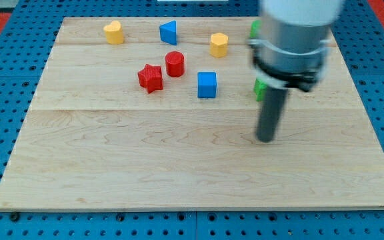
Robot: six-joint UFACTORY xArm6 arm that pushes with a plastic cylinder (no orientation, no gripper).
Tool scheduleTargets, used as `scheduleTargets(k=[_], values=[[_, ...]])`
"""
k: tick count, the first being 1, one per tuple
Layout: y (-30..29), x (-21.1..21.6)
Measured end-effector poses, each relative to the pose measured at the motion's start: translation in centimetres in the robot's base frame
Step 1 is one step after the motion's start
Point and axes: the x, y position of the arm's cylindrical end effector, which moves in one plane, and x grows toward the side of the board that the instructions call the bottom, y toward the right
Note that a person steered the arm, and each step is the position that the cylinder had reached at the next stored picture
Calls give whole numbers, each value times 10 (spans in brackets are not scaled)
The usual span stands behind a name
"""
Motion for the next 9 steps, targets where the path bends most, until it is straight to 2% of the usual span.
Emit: scheduleTargets(k=[1, 2, 4, 5, 6, 7, 8, 9], values=[[32, 26], [27, 61], [24, 67], [50, 69], [86, 41], [87, -47], [71, -127], [26, -166]])
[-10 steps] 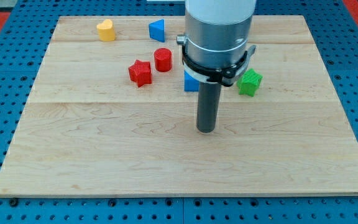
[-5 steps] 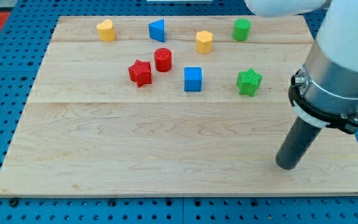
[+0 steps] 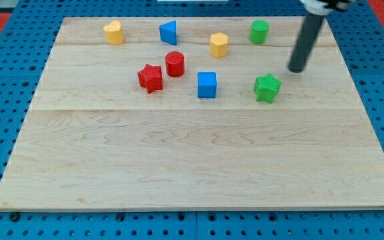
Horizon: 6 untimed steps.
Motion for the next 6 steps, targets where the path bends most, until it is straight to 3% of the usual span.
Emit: scheduleTargets(k=[2, 5, 6], values=[[-112, -12], [-125, -71], [-125, -39]])
